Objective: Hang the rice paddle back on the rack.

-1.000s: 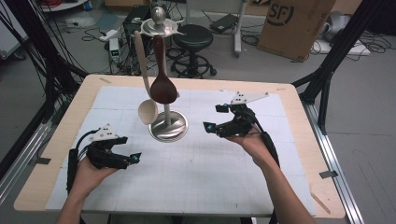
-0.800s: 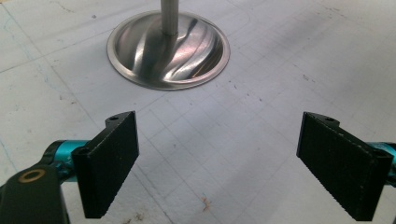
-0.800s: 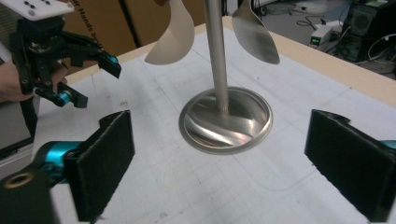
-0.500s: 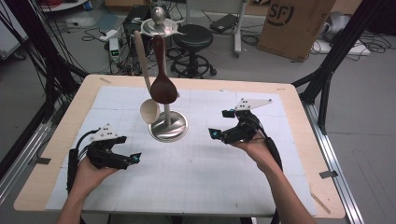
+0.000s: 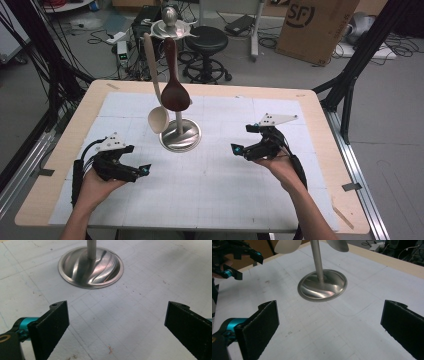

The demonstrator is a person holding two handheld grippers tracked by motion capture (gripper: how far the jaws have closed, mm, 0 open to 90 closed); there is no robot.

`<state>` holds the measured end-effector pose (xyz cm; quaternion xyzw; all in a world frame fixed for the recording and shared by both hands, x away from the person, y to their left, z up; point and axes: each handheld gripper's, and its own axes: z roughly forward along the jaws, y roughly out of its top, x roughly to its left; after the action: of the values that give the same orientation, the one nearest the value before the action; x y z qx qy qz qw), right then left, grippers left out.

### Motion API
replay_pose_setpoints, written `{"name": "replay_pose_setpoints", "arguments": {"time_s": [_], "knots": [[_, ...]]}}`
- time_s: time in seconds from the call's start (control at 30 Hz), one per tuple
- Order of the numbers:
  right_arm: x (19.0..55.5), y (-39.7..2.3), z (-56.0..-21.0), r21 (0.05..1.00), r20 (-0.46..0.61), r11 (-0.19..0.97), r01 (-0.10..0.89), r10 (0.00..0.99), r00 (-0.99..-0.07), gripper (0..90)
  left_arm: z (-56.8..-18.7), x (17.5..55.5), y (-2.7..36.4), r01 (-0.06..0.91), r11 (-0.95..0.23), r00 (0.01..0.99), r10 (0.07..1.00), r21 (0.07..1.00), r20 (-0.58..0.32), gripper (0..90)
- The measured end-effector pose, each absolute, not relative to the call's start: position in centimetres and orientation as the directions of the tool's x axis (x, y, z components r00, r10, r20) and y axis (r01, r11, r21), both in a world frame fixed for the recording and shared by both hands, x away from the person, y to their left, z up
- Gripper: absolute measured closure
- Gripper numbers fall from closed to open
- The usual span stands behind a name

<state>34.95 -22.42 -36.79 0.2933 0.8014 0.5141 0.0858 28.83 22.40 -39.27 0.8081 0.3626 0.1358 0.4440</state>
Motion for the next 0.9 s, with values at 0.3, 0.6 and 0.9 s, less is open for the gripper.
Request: {"name": "replay_pose_setpoints", "arguments": {"time_s": [0.3, 0.6, 0.9], "knots": [[34.4, -23.6, -38.1, 0.871, 0.174, 0.287, 0.399, 0.579, -0.797, 0.7, -39.3, 28.9, 22.4, 0.469, -0.343, 0.697, 0.709, 0.814, -0.103, 2.2], [33.8, -24.6, -39.0, 0.868, 0.182, 0.274, 0.413, 0.599, -0.780, 0.7, -39.3, 28.8, 22.4, 0.466, -0.336, 0.701, 0.705, 0.819, -0.110, 1.6], [33.2, -25.5, -39.3, 0.870, 0.183, 0.263, 0.417, 0.612, -0.770, 0.7, -39.3, 28.8, 22.5, 0.464, -0.331, 0.700, 0.705, 0.822, -0.111, 1.6]]}}
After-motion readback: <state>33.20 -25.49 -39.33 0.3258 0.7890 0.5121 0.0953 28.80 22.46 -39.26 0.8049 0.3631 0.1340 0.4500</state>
